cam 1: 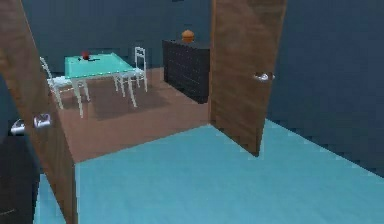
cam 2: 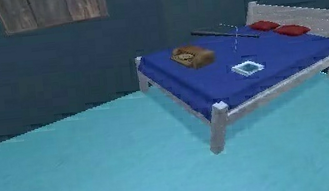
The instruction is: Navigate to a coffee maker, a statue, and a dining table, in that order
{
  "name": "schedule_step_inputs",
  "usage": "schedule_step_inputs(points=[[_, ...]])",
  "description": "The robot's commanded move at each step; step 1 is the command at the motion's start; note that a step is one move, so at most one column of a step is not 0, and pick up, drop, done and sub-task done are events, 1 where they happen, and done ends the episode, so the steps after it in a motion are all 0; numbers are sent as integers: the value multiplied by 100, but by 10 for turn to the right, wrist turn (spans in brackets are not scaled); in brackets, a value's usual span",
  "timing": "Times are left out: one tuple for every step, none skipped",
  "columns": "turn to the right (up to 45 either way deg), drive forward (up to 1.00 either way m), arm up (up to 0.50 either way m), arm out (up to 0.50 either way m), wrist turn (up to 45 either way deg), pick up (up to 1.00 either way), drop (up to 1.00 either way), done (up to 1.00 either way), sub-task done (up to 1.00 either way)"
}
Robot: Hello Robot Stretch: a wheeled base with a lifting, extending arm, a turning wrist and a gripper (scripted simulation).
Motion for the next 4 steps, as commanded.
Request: schedule_step_inputs(points=[[60, 0, 0, 0, 0, 0, 0, 0, 0], [0, 40, 0, 0, 0, 0, 0, 0, 0], [-270, 0, 0, 0, 0, 0, 0, 0, 0], [0, 70, 0, 0, 0, 0, 0, 0, 0]])
